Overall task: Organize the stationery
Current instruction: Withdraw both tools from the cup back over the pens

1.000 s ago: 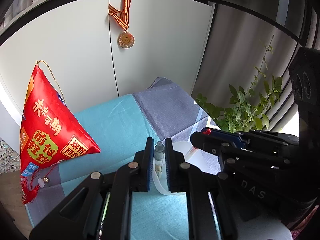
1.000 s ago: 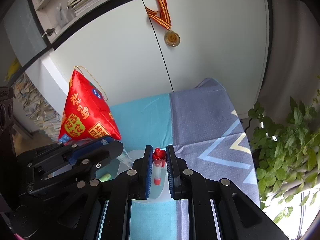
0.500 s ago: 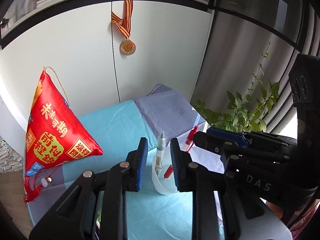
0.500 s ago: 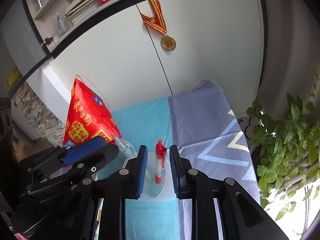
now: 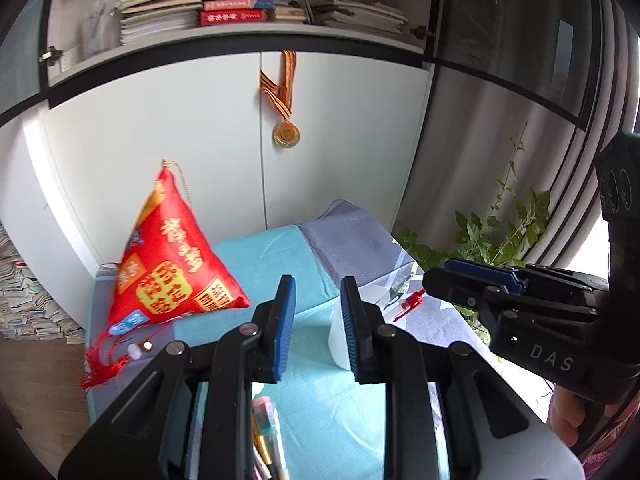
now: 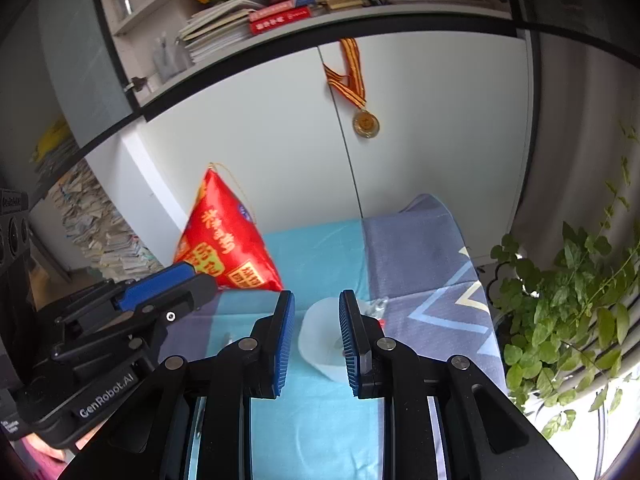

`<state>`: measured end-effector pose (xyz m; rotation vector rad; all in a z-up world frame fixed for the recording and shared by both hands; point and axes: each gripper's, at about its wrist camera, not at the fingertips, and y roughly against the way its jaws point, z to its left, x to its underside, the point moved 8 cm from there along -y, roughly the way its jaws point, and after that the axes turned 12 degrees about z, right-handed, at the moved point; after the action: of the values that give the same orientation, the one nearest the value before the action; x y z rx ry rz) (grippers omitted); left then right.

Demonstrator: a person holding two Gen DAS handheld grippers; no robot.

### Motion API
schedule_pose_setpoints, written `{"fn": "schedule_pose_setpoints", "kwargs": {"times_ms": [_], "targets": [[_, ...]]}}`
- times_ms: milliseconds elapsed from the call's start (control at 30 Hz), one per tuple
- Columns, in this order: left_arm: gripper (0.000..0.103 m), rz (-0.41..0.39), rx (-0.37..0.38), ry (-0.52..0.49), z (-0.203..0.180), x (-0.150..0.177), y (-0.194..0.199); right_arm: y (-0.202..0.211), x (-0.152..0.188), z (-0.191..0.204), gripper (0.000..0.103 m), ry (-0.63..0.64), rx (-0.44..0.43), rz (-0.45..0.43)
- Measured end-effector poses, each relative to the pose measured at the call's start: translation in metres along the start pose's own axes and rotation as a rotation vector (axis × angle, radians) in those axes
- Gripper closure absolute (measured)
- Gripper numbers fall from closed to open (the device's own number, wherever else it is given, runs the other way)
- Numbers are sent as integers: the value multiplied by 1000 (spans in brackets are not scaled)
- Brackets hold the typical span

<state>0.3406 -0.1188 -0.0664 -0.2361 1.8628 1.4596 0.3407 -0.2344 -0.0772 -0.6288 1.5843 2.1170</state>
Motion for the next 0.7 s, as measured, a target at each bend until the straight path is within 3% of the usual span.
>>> {"fn": "schedule_pose_setpoints", "kwargs": {"times_ms": [333, 567, 700], "targets": [[79, -15, -54, 64, 37, 53, 37, 15, 32, 40, 80, 62, -7, 25], [79, 84, -80, 115, 64, 112, 17, -1, 69, 46, 80, 39, -17, 101], [79, 158, -119, 134, 77, 140, -8, -26, 95, 48, 80, 32, -17, 192]]}}
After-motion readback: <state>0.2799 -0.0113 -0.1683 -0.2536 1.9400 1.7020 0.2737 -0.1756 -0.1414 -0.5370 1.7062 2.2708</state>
